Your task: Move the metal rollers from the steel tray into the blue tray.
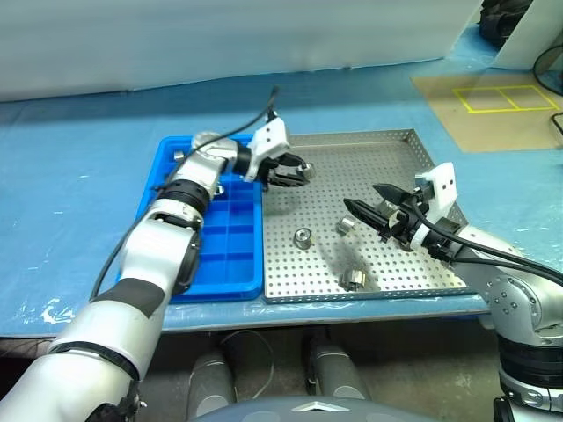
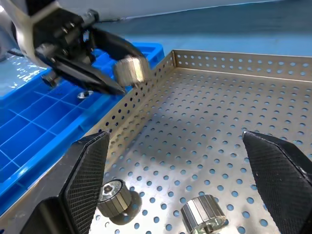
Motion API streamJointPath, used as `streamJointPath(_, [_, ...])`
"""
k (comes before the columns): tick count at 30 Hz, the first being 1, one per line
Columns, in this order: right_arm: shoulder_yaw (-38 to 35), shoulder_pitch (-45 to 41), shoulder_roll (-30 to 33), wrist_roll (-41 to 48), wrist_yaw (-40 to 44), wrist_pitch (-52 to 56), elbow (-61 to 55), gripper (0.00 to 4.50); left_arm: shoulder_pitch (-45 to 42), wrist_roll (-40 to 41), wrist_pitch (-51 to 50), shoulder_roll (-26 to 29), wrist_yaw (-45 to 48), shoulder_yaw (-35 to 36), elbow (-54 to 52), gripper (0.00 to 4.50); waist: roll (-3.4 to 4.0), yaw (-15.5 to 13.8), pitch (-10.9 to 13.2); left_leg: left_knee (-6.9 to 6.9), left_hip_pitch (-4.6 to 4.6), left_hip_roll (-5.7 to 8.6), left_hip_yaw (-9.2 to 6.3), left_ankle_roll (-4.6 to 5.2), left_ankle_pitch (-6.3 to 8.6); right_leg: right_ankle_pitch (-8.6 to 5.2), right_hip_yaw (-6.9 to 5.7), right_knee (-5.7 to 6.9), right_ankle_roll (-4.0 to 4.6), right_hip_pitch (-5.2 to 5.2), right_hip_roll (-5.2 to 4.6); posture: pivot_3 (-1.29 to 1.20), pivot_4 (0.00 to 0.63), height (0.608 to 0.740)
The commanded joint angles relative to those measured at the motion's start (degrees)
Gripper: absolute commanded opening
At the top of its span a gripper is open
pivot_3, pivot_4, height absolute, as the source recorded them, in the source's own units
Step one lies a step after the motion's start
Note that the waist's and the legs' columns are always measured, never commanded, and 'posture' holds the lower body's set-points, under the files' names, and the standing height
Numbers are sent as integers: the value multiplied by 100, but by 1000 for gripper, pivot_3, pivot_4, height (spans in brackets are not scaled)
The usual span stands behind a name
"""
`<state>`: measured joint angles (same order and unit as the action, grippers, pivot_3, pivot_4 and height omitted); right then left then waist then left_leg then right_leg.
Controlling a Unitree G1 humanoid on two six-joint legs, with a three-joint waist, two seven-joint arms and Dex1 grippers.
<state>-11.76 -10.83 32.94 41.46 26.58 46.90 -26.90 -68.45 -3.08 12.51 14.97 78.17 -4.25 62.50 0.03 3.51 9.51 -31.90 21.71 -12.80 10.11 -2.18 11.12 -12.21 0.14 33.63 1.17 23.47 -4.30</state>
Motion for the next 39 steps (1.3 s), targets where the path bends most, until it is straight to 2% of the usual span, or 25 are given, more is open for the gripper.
streamJointPath(1, [356,-299,-98,1,310,-133,118,4500,847,173,-124,777,734,-128,-1253,1881,3,41,0,5,-5,-1,3,-1,-1,0,3,0,0,0,2,-346,150,740])
streamJointPath(4, [713,-671,-268,-141,489,-227,487,4500,1536,388,-501,1296,746,-43,-2450,1881,3,6,7,36,-18,-8,9,-27,-18,-4,4,9,8,10,10,-286,150,740])
streamJointPath(7, [1060,-1093,-432,-284,757,-320,866,4500,1867,582,-754,1544,114,282,-3317,1881,-4,-263,19,60,19,-8,5,-51,-52,-2,-12,25,19,51,8,-198,150,740])
streamJointPath(10, [1385,-1687,-638,-366,1182,-398,1406,4500,2119,948,-1639,1873,-315,689,-4277,1881,-12,-456,27,60,33,-8,4,-60,-71,1,-20,40,25,64,2,-114,150,740])
streamJointPath(13, [1765,-2133,-774,-529,1640,-511,1794,4500,2726,1331,-2427,2170,-514,913,-5313,1881,-13,-537,27,60,24,-4,4,-69,-73,-1,-19,66,30,70,-2,-72,150,740])
streamJointPath(18, [2224,-2818,-1089,-854,2255,-767,2470,4500,4255,1409,-2793,2663,-978,1229,-6449,1881,-19,-619,32,86,5,-13,-3,-111,-96,-24,-28,113,54,85,6,54,150,740])
streamJointPath(22, [1991,-3341,-1325,-688,2491,-666,2866,4500,4834,1570,-2837,2829,-1498,1728,-6557,1881,-42,-754,46,84,29,-26,-21,-138,-125,-19,-61,128,65,98,11,108,150,740])
streamJointPath(27, [2134,-3402,-1292,-959,2779,-825,3041,4500,5287,1661,-2901,2794,-2041,2042,-6508,1881,-46,-935,43,84,21,-23,-29,-145,-132,-13,-66,127,73,85,7,146,150,740])
streamJointPath(31, [2156,-3368,-1327,-1060,2858,-835,3067,4500,5569,1653,-2826,2663,-2299,1936,-6466,1881,-47,-966,44,83,27,-20,-32,-143,-131,-13,-69,125,72,86,4,150,150,740])
streamJointPath(39, [2050,-3187,-1295,-1245,2740,-861,2948,4500,5405,1766,-3053,2395,-2445,1459,-6388,1881,-50,-976,42,78,29,-22,-46,-151,-137,-13,-77,136,72,86,6,108,150,740])
